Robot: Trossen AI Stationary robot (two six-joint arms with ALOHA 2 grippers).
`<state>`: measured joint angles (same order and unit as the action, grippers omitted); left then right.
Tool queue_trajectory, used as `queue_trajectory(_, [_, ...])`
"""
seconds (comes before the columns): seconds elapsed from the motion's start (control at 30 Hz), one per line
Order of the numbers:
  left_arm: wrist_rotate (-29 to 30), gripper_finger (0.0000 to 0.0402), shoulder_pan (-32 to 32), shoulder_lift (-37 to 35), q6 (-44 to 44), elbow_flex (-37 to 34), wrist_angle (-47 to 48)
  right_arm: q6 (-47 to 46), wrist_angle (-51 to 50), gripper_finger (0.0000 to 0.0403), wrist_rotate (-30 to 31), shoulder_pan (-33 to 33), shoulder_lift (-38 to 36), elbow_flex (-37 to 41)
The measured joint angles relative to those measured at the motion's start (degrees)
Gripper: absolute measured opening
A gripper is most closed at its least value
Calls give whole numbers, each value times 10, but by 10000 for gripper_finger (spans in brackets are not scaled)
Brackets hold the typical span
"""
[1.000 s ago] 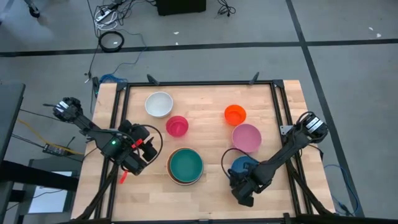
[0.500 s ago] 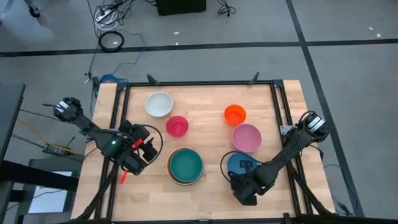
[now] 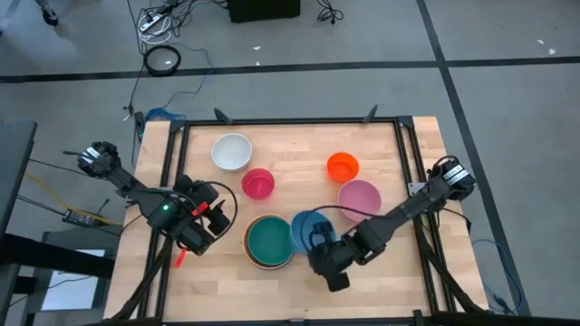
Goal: Nest bowls inside each other
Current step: Stack the blue bowl on top of the the dark green bowl
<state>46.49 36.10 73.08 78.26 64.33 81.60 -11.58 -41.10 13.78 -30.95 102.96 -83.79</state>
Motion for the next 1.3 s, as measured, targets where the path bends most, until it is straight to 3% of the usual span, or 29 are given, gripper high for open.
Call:
queue_trajectory(0.33, [3,229,0,0,-5,0,1,142,98,0,-2,37,1,0])
queue_trajectory(0.43, [4,229,0,0,-6,0,1,159,132,0,-26,45,1,0])
queue_trajectory(0.8, [31,229,0,0,-1,0,1,124,224,0,-109,73,1,1])
queue_trajectory(1.3, [31,229,0,0,0,0,2,86,259,0,-138,95,2,41])
